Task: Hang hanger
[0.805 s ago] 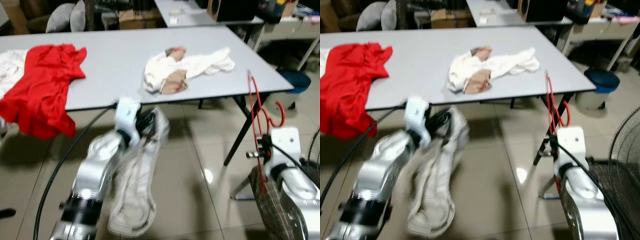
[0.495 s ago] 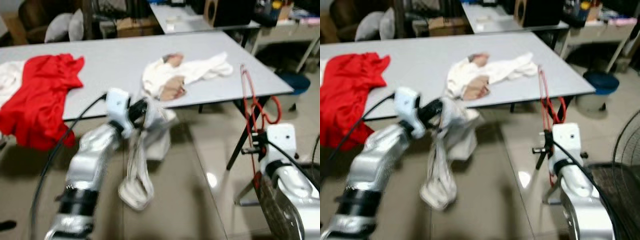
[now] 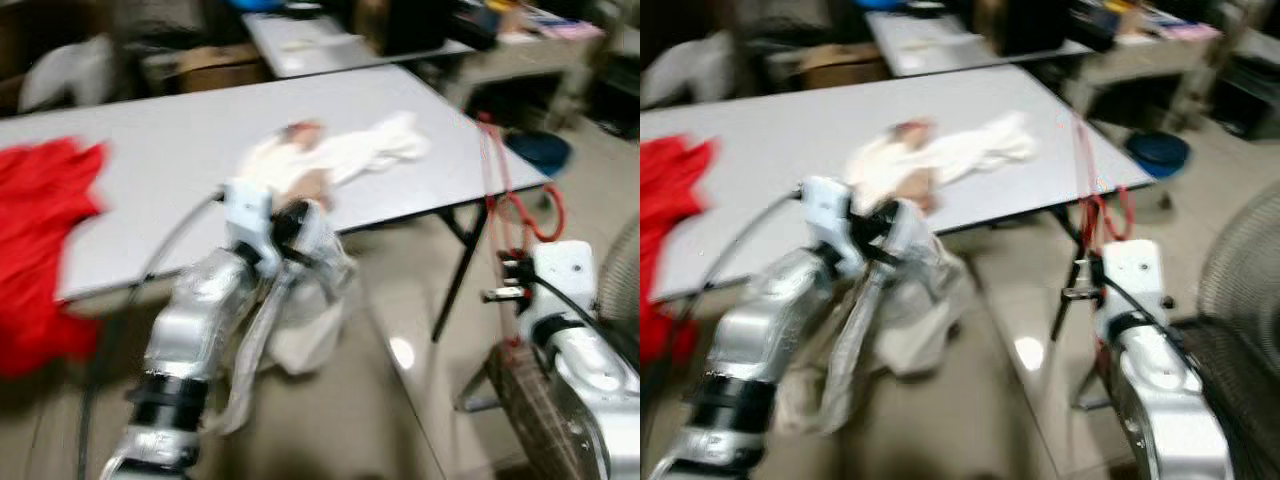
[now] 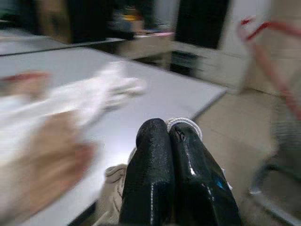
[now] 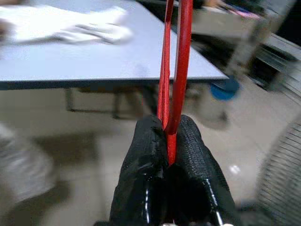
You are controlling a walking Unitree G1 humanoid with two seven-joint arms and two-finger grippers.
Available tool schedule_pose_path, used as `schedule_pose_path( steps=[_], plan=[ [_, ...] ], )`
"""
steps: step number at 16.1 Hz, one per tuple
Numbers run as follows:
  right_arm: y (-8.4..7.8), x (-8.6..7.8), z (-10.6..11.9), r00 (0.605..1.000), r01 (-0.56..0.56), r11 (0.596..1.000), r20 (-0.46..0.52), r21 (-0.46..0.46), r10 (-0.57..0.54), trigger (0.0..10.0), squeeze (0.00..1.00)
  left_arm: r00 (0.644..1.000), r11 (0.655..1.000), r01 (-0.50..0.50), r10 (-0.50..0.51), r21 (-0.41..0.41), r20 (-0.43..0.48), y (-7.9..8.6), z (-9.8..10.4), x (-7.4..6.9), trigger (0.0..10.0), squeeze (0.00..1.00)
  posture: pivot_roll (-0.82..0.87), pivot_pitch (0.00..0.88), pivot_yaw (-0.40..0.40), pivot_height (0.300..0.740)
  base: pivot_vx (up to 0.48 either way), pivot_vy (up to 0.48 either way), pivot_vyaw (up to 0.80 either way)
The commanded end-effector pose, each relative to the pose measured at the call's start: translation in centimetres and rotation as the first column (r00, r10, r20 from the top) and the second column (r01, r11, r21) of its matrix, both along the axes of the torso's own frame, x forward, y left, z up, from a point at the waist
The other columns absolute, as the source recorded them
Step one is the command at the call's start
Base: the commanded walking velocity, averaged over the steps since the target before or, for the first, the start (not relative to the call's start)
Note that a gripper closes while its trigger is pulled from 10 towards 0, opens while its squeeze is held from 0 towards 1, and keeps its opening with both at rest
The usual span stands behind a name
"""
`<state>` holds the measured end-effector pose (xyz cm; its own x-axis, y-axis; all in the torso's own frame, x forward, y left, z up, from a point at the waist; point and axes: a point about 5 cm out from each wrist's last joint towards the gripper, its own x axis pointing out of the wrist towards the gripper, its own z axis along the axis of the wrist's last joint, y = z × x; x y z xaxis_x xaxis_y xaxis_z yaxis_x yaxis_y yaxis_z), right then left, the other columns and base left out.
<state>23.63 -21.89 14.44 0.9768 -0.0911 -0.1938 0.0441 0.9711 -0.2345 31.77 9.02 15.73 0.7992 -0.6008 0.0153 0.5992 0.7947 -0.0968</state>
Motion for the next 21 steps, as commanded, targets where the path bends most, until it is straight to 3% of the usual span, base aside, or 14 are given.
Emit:
schedule_pose_path(
  steps=[1, 3, 5, 7, 8, 10, 12, 13, 15, 16, 17, 18, 20, 21],
  plan=[
    [0.6, 0.2, 0.4, 0.999, -0.028, 1.000, 0.017, 0.007, 0.028, 10.0, 0.00, 0.996, 1.000, -0.005, 0.006, -0.016, 0.090, 0.6, 2.1, 0.4, 10.0, 0.00, -0.17, 0.000, 0.020, 0.740, 0.394, 0.000, -0.80],
    [0.6, 0.3, 0.3, 0.999, -0.041, 0.999, 0.006, -0.004, 0.041, 10.0, 0.00, 0.994, 0.999, 0.023, -0.018, -0.041, 0.107, -0.2, 2.7, 0.8, 10.0, 0.00, -0.17, 0.000, 0.006, 0.740, 0.396, 0.000, -0.25],
    [0.6, 0.6, 0.3, 0.999, -0.053, 0.999, 0.004, -0.012, 0.053, 10.0, 0.00, 0.985, 0.990, 0.078, -0.058, -0.120, 0.165, -1.9, 5.5, 2.3, 10.0, 0.00, -0.16, 0.000, -0.011, 0.740, 0.396, 0.000, 0.00],
    [0.8, 0.8, 0.4, 0.998, -0.057, 0.998, 0.010, -0.011, 0.057, 10.0, 0.00, 0.965, 0.976, 0.129, -0.083, -0.176, 0.249, -3.0, 9.6, 4.2, 10.0, 0.00, -0.15, 0.000, -0.025, 0.740, 0.394, 0.000, 0.00],
    [0.9, 1.1, 0.4, 0.998, -0.058, 0.998, 0.017, -0.005, 0.058, 10.0, 0.00, 0.935, 0.970, 0.129, -0.049, -0.207, 0.351, -2.8, 14.8, 6.3, 10.0, 0.00, -0.14, 0.000, -0.030, 0.740, 0.398, 0.000, 0.00],
    [1.1, 1.2, 0.3, 0.998, -0.061, 0.998, 0.020, -0.003, 0.062, 10.0, 0.00, 0.896, 0.957, 0.070, 0.063, -0.282, 0.439, -1.2, 20.8, 7.6, 10.0, 0.00, -0.14, 0.000, -0.027, 0.740, 0.396, 0.000, 0.00],
    [1.6, 1.4, 0.4, 0.997, -0.068, 0.998, 0.035, 0.008, 0.068, 10.0, 0.00, 0.769, 0.897, -0.197, 0.392, -0.397, 0.504, 4.4, 28.4, 7.7, 10.0, 0.00, -0.14, 0.000, 0.000, 0.740, 0.315, 0.000, 0.00],
    [1.7, 1.4, 0.5, 0.997, -0.067, 0.998, 0.043, 0.016, 0.067, 10.0, 0.00, 0.714, 0.899, -0.290, 0.432, -0.329, 0.551, 5.8, 28.8, 7.6, 10.0, 0.00, -0.14, 0.000, 0.005, 0.740, 0.262, 0.000, 0.00],
    [2.0, 1.2, 0.3, 0.996, -0.076, 0.997, 0.044, 0.026, 0.075, 10.0, 0.00, 0.713, 0.897, -0.422, 0.417, -0.129, 0.563, 7.2, 25.0, 8.8, 10.0, 0.00, -0.13, 0.000, 0.007, 0.740, 0.247, 0.000, 0.00],
    [2.2, 1.2, 0.2, 0.995, -0.088, 0.995, 0.044, 0.037, 0.086, 10.0, 0.00, 0.758, 0.896, -0.443, 0.391, -0.028, 0.523, 7.6, 21.4, 9.6, 10.0, 0.00, -0.13, 0.000, 0.007, 0.740, 0.247, 0.000, 0.00],
    [2.4, 1.2, 0.2, 0.994, -0.103, 0.994, 0.046, 0.036, 0.101, 10.0, 0.00, 0.824, 0.906, -0.416, 0.340, 0.076, 0.453, 7.6, 17.3, 10.1, 10.0, 0.00, -0.13, 0.000, 0.006, 0.740, 0.000, 0.000, 0.00],
    [2.6, 1.2, 0.3, 0.992, -0.120, 0.992, 0.048, 0.038, 0.118, 10.0, 0.00, 0.921, 0.917, -0.293, 0.196, 0.270, 0.336, 7.0, 10.6, 9.8, 10.0, 0.00, -0.12, 0.000, 0.000, 0.740, 0.000, 0.000, 0.00],
    [2.8, 1.3, 0.3, 0.990, -0.134, 0.990, 0.054, 0.044, 0.132, 10.0, 0.00, 0.958, 0.914, -0.199, 0.104, 0.355, 0.269, 6.7, 7.3, 9.1, 10.0, 0.00, -0.12, 0.000, -0.001, 0.740, 0.000, 0.000, 0.00],
    [3.3, 1.2, 0.5, 0.983, -0.171, 0.983, 0.074, 0.062, 0.167, 10.0, 0.00, 0.983, 0.868, -0.163, 0.103, 0.469, 0.151, 9.3, 3.1, 7.7, 10.0, 0.00, -0.11, 0.000, -0.007, 0.740, 0.000, 0.000, 0.00]
  ],
)
